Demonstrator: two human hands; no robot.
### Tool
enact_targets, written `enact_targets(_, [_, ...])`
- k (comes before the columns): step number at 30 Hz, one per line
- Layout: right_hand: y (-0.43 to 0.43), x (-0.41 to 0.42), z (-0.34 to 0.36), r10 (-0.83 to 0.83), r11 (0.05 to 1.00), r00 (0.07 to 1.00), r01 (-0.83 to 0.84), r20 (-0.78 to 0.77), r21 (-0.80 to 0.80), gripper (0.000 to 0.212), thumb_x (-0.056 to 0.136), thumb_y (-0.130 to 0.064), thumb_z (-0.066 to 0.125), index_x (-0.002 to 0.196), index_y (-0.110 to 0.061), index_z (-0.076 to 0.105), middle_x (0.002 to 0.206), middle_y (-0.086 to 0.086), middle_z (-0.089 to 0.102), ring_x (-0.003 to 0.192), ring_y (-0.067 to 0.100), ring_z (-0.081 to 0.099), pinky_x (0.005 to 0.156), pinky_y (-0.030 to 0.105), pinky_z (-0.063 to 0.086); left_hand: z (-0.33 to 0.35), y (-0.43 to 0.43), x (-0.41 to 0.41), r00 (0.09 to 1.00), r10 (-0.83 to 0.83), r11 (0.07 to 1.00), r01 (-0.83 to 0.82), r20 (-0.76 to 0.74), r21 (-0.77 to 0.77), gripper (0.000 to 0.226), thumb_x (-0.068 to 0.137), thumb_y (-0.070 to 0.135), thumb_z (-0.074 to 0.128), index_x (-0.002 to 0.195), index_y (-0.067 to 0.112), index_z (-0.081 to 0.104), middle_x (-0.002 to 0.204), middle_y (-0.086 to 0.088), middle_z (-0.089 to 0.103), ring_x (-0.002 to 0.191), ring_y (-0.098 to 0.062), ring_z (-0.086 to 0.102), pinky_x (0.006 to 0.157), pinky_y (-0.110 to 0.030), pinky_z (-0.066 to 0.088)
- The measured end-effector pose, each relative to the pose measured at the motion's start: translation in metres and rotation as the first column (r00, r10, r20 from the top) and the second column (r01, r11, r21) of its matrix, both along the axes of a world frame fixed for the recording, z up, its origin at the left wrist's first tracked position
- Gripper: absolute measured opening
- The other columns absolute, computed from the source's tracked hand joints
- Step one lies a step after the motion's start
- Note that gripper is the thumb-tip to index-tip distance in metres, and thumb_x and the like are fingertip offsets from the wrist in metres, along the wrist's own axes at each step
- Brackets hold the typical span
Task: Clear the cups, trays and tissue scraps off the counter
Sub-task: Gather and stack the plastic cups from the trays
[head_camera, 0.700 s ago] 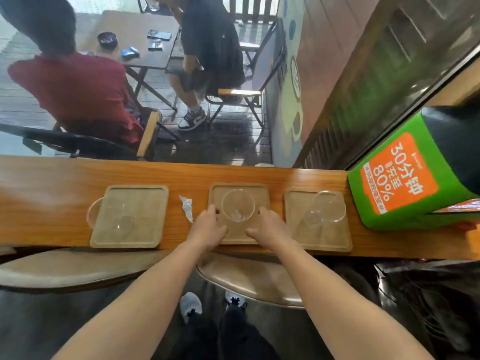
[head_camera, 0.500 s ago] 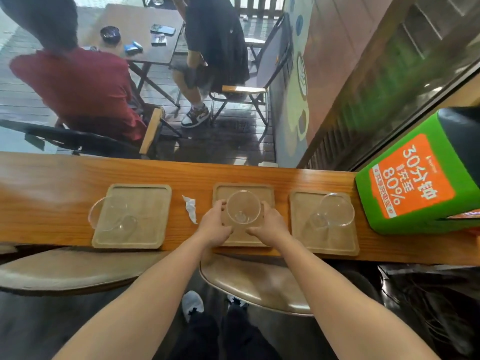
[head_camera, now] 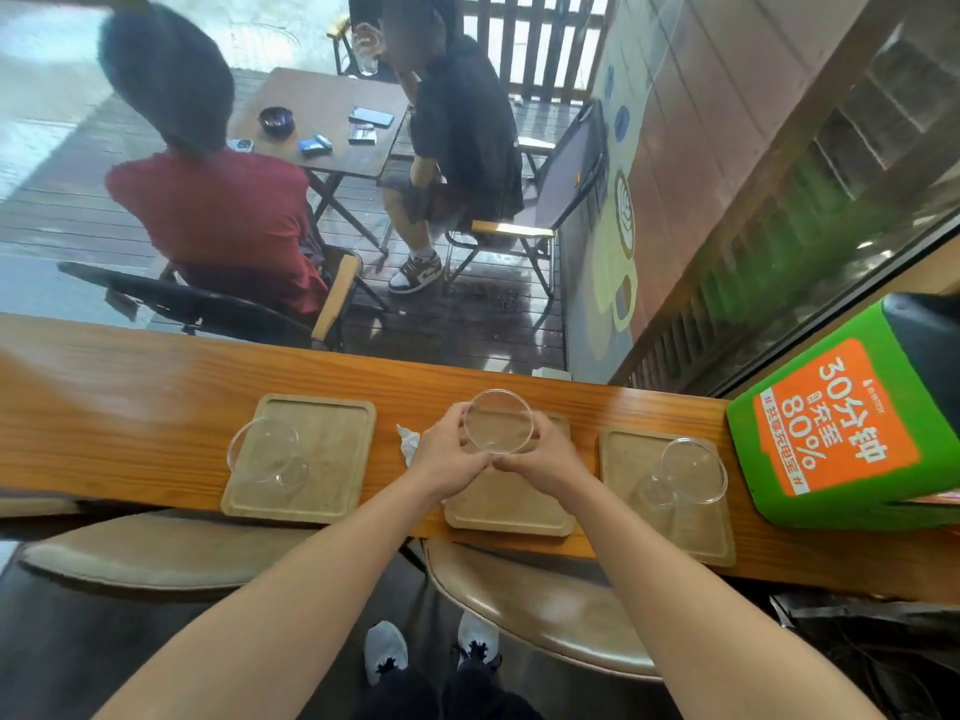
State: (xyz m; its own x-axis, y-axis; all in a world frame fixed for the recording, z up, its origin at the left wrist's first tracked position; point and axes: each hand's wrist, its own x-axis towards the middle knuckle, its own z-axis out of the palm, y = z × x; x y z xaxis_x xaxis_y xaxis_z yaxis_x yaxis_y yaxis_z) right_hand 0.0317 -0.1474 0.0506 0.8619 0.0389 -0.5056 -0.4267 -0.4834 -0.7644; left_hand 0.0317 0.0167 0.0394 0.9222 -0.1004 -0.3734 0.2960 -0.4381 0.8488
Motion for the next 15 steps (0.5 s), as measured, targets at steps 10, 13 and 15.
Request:
enact_targets(10, [0.093,0.032,0.065,0.204,0.974,0.974,-0.212,0.098,0.078,0.064,0.07,-0.023,0.09,0.124,-0.023,0.056,0.116,0.001,0.067,0.104,0.018,0.066,0.09,0.039,0.057,0.059,0.096,-0.005,0.963,0.216,0.975,-0.222,0.164,0.019,0.068,0.076,0.028,0.081,0.132,0.03,0.043,0.129,0.003,0.056,0.11,-0.017,0.06,0.079,-0.03,0.057])
enact_targets(13, [0.129,0.037,0.079,0.277,0.953,0.955,-0.288,0.11,0.097,0.065,0.073,-0.021,0.088,0.129,-0.019,0.054,0.12,0.006,0.065,0.109,0.024,0.064,0.096,0.046,0.055,0.073,0.134,-0.01,0.955,0.243,0.967,-0.252,0.169,0.037,0.067,0.079,0.029,0.077,0.136,0.028,0.041,0.134,-0.001,0.055,0.113,-0.02,0.061,0.073,-0.022,0.053])
enact_targets(15, [0.154,0.038,0.085,0.325,0.934,0.94,-0.336,0.103,0.118,0.069,0.075,-0.019,0.086,0.134,-0.016,0.051,0.123,0.009,0.062,0.112,0.026,0.063,0.098,0.047,0.053,0.082,0.158,-0.015,0.949,0.261,0.961,-0.273,0.177,0.049,0.068,0.08,0.031,0.077,0.138,0.026,0.041,0.133,-0.001,0.055,0.112,-0.02,0.061,0.078,-0.025,0.053])
